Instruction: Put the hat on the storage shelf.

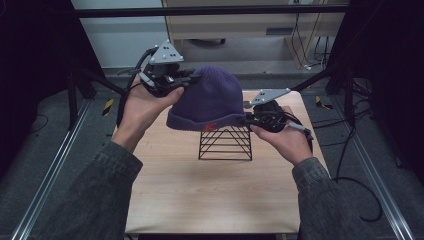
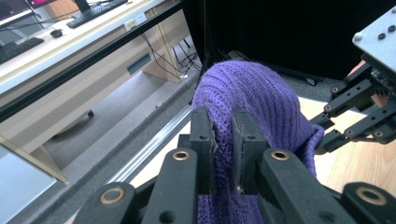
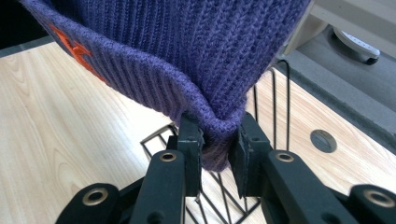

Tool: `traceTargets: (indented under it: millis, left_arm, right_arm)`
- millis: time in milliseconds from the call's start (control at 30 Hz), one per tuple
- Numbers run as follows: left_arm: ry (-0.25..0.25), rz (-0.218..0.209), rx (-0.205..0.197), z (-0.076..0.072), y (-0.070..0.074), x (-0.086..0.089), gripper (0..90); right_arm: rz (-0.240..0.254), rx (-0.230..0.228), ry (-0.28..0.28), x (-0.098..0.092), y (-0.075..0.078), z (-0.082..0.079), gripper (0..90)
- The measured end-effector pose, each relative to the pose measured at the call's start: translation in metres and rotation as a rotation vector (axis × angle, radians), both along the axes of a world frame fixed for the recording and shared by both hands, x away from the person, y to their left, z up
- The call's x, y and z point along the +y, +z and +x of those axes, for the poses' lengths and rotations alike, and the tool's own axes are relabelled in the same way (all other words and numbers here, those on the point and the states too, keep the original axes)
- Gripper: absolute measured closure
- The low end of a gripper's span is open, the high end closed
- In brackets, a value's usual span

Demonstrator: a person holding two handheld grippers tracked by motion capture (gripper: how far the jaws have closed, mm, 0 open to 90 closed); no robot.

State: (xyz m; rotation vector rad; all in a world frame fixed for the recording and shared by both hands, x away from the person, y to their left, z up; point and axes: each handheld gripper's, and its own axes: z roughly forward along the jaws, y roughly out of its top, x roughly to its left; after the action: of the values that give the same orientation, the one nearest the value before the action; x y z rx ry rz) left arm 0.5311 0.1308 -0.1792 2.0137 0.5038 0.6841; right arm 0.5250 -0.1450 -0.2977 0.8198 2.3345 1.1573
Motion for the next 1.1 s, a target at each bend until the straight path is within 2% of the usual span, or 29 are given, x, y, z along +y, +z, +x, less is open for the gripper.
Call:
traceTargets:
  millis: [333,633,767,900,1100]
  left_arm:
    - [0.007,0.009,-0.001,0.012,-0.003,-0.018,79.9]
    - [0.005,0.006,-0.004,0.024,-0.008,-0.028,79.6]
    - [0.004,0.025,0.004,0.034,-0.018,-0.036,79.5]
    - [0.001,0.017,0.014,0.042,-0.028,-0.043,79.5]
    - [0.001,0.040,0.028,0.051,-0.042,-0.052,79.3]
  right_arm:
    - [-0.004,0.005,-0.043,-0.019,0.002,0.006,74.8]
    - [-0.017,0.010,-0.078,-0.026,-0.002,0.014,74.6]
    - [-0.038,0.015,-0.089,-0.029,-0.008,0.018,74.2]
    - [-0.059,0.029,-0.101,-0.033,-0.015,0.021,74.0]
    - [-0.078,0.051,-0.111,-0.039,-0.026,0.025,73.8]
